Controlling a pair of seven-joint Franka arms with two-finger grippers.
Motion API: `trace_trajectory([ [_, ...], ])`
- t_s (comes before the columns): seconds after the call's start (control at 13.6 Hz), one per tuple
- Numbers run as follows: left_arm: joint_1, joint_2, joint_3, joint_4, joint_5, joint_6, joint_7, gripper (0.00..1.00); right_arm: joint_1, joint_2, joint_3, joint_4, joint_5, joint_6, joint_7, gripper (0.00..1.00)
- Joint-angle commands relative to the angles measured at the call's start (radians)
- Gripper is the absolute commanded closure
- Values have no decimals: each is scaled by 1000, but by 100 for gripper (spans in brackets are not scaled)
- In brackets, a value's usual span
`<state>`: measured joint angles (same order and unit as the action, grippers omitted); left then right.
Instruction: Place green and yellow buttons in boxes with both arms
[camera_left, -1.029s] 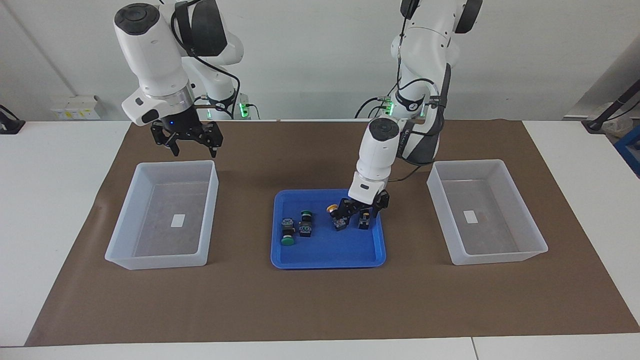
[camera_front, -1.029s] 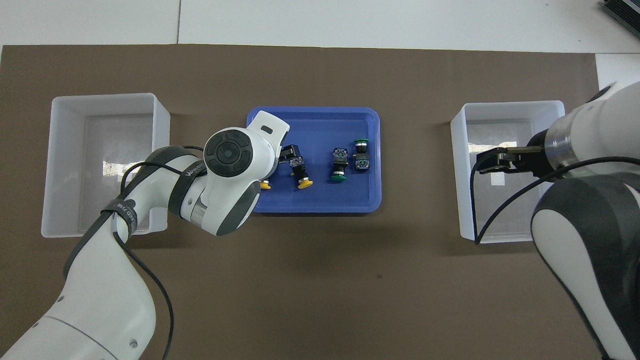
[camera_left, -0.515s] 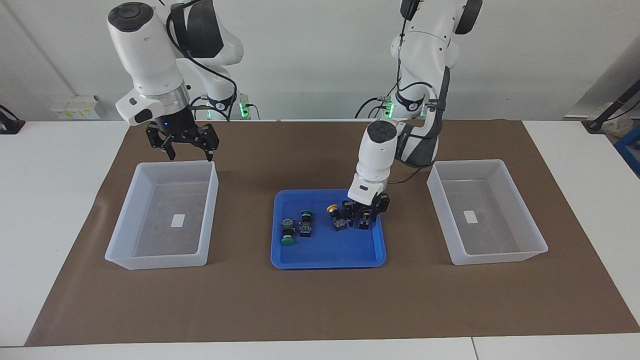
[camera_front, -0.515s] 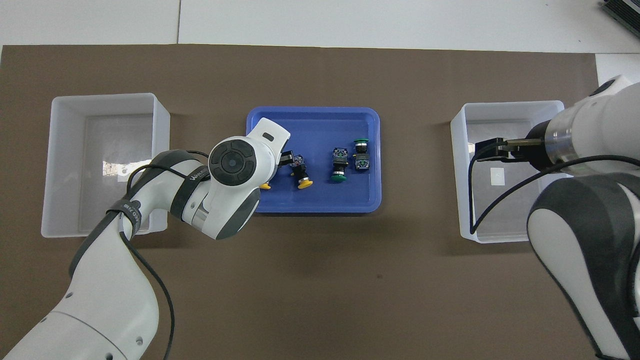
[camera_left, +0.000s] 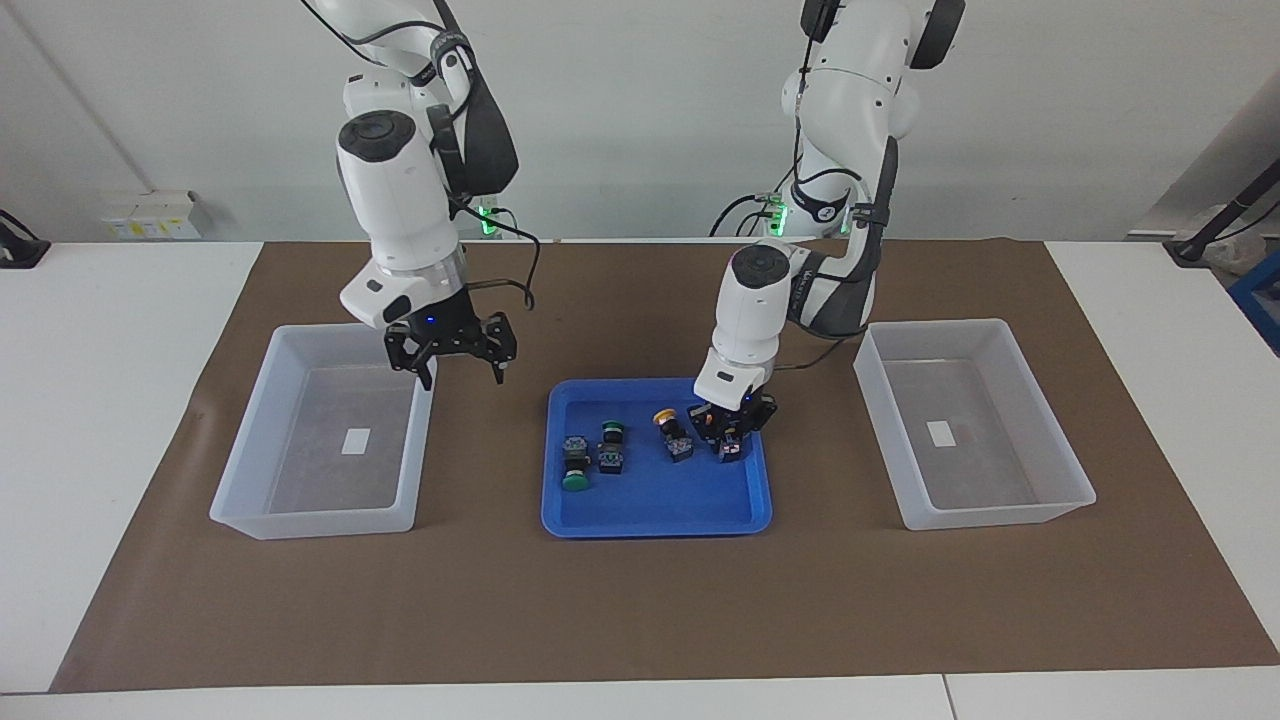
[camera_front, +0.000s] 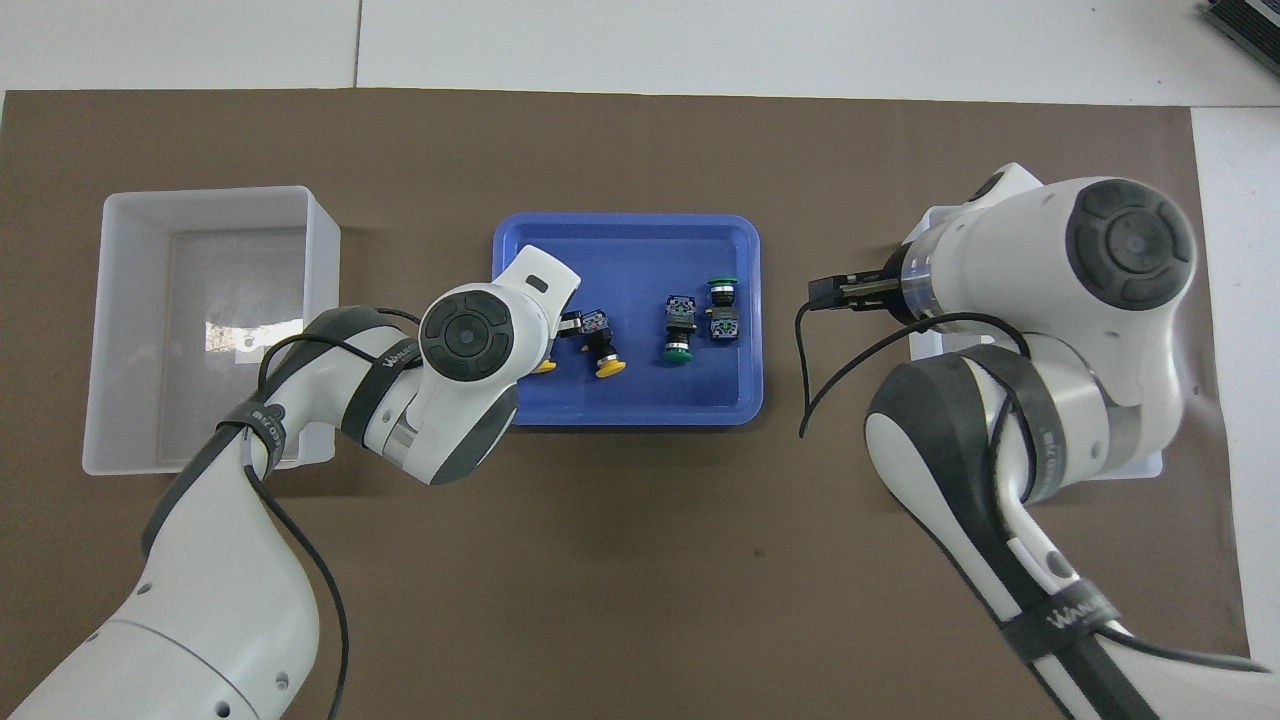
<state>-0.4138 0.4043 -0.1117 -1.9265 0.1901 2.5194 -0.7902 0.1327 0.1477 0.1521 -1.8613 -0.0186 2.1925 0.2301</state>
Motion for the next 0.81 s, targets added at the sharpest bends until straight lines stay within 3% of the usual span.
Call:
trace_trajectory([
  [0.0,1,-2,4,33,19,-23,11,100,39,64,1,7,-6,90,54,0],
  [0.15,3,10,3,117,14,-121,12,100,62,113,1,10,-11,151,72,0],
  [0.37,55,-5,-3,240,-15,-273,28,100,110,179,0,7,-55,219,123,28],
  [0.51,123,-13,-19,328,-43,-409,105,100,125,203,0,4,-80,243,138,30],
  [0.74,257,-16,-14,463,-161,-615,395,100,131,234,0,1,-90,282,144,30],
])
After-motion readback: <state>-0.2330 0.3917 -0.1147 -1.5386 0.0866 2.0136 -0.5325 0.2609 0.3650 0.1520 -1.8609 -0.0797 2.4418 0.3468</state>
